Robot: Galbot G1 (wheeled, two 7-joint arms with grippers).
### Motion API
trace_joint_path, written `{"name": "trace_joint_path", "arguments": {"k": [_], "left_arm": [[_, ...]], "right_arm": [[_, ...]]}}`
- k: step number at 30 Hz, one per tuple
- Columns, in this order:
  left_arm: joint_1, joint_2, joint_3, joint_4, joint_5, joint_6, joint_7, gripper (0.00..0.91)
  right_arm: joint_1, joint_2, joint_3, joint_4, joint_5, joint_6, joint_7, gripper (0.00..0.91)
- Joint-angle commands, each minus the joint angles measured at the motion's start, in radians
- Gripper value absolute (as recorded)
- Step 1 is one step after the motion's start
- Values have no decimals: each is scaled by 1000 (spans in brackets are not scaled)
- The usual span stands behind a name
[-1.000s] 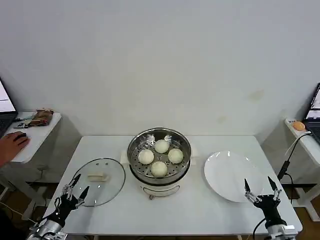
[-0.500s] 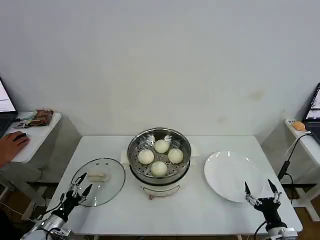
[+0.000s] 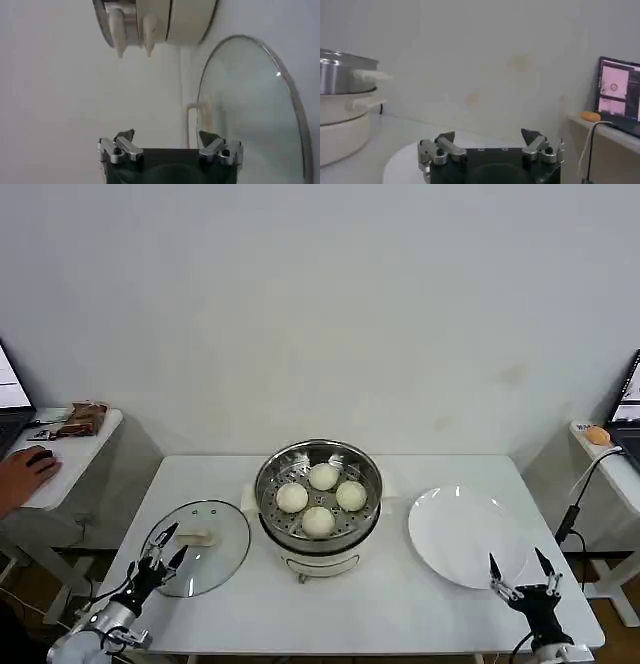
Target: Take steamed baozi put them in steamer then cover it.
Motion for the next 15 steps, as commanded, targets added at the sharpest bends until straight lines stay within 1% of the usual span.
{"name": "trace_joint_path", "arguments": {"k": [1, 15], "left_arm": [[-47, 1, 19, 39, 13, -3, -5, 907], [-80, -7, 39, 64, 16, 0, -4, 907]], "right_arm": [[-1, 0, 1, -8, -4, 4, -1, 907], [-7, 2, -1, -14, -10, 14, -7, 907]]}}
